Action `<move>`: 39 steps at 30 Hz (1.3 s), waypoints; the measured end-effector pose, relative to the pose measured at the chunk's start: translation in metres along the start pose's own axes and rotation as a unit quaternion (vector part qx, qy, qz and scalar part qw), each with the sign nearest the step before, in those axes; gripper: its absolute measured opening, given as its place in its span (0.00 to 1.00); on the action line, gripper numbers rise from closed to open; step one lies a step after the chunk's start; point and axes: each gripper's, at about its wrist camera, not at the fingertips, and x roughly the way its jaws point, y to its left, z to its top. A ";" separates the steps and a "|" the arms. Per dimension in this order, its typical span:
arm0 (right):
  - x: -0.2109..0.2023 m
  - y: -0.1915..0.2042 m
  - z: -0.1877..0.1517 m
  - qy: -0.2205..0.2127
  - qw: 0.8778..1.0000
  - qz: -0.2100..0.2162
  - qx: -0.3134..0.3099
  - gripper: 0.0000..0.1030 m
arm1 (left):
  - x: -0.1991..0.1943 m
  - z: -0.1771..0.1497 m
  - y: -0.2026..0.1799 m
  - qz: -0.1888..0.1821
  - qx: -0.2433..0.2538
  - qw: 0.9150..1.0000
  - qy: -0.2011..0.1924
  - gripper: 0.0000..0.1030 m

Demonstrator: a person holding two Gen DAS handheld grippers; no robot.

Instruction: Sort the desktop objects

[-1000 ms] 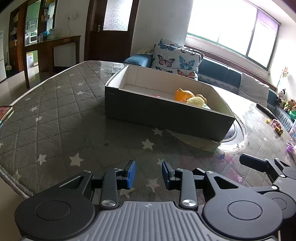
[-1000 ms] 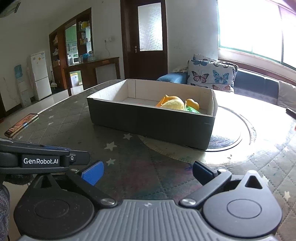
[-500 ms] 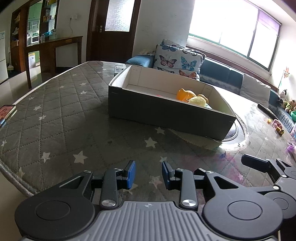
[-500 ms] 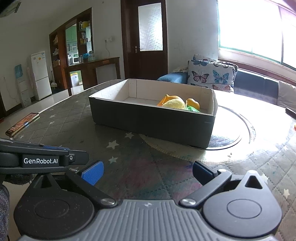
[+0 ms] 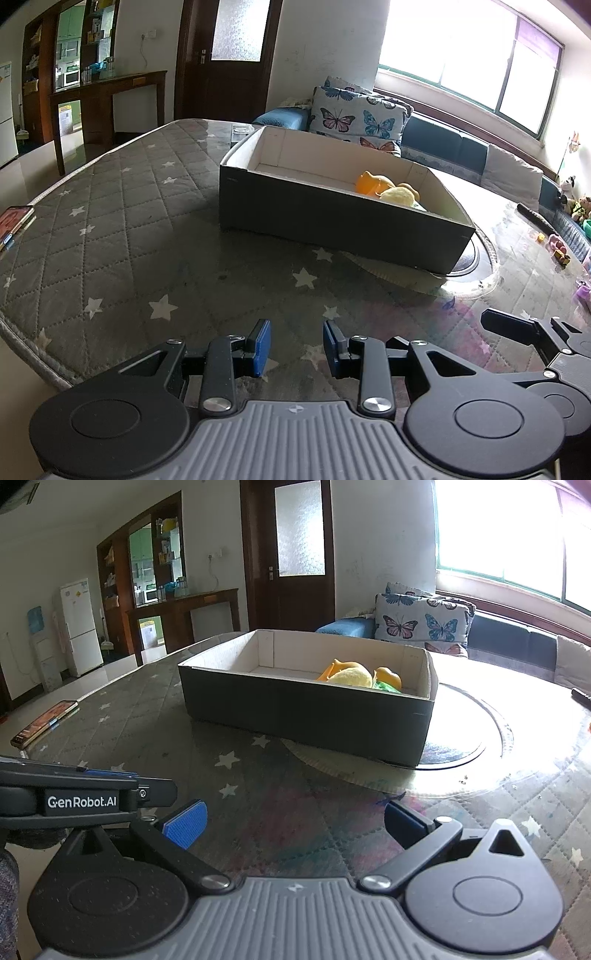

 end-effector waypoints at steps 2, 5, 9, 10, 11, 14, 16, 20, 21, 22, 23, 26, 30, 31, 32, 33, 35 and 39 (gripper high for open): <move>0.001 0.000 0.000 0.001 1.000 0.000 -0.001 1.00 | 0.001 0.000 0.001 0.001 -0.001 1.000 0.001 0.32; 0.002 0.000 0.000 0.002 1.000 -0.002 -0.002 1.00 | 0.002 0.000 0.001 0.002 -0.002 1.000 0.002 0.32; 0.005 -0.001 0.000 0.005 1.000 -0.005 -0.002 1.00 | 0.004 0.000 0.001 0.003 -0.002 1.000 0.004 0.32; 0.005 -0.002 0.000 0.006 1.000 -0.006 -0.002 1.00 | 0.005 0.000 0.001 0.004 -0.001 1.000 0.005 0.32; 0.006 -0.002 0.000 0.007 1.000 -0.006 -0.002 1.00 | 0.006 0.000 0.001 0.004 -0.001 1.000 0.005 0.32; 0.009 -0.003 0.000 0.010 1.000 -0.007 -0.001 1.00 | 0.009 0.001 0.000 0.005 0.001 1.000 0.007 0.32; 0.011 -0.004 0.000 0.011 1.000 -0.007 -0.001 1.00 | 0.010 0.001 0.000 0.006 0.002 1.000 0.008 0.32; 0.015 -0.005 0.001 0.014 1.000 -0.008 0.001 1.00 | 0.014 0.003 -0.001 0.006 0.003 1.000 0.011 0.32; 0.015 -0.005 0.001 0.015 1.000 -0.008 0.001 1.00 | 0.014 0.004 -0.001 0.006 0.003 1.000 0.011 0.32; 0.016 -0.006 0.002 0.015 1.000 -0.009 0.001 1.00 | 0.015 0.004 -0.001 0.006 0.003 1.000 0.011 0.32; 0.016 -0.006 0.002 0.015 1.000 -0.009 0.001 1.00 | 0.015 0.005 -0.001 0.007 0.003 1.000 0.011 0.32; 0.019 -0.007 0.005 0.017 1.000 -0.009 0.003 1.00 | 0.017 0.007 -0.001 0.008 0.004 1.000 0.012 0.32; 0.023 -0.009 0.009 0.019 1.000 -0.010 0.005 1.00 | 0.021 0.012 0.000 0.010 0.004 1.000 0.013 0.32; 0.024 -0.009 0.010 0.019 1.000 -0.010 0.006 1.00 | 0.023 0.013 0.000 0.010 0.004 1.000 0.014 0.32; 0.025 -0.010 0.011 0.020 1.000 -0.009 0.006 1.00 | 0.024 0.015 0.000 0.010 0.005 1.000 0.014 0.32; 0.027 -0.011 0.012 0.021 1.000 -0.009 0.007 1.00 | 0.025 0.016 0.000 0.010 0.005 1.000 0.014 0.32; 0.029 -0.012 0.014 0.022 1.000 -0.010 0.008 1.00 | 0.027 0.019 0.000 0.011 0.007 1.000 0.015 0.32; 0.035 -0.014 0.019 0.025 1.000 -0.010 0.012 1.00 | 0.032 0.025 0.001 0.014 0.010 1.000 0.015 0.32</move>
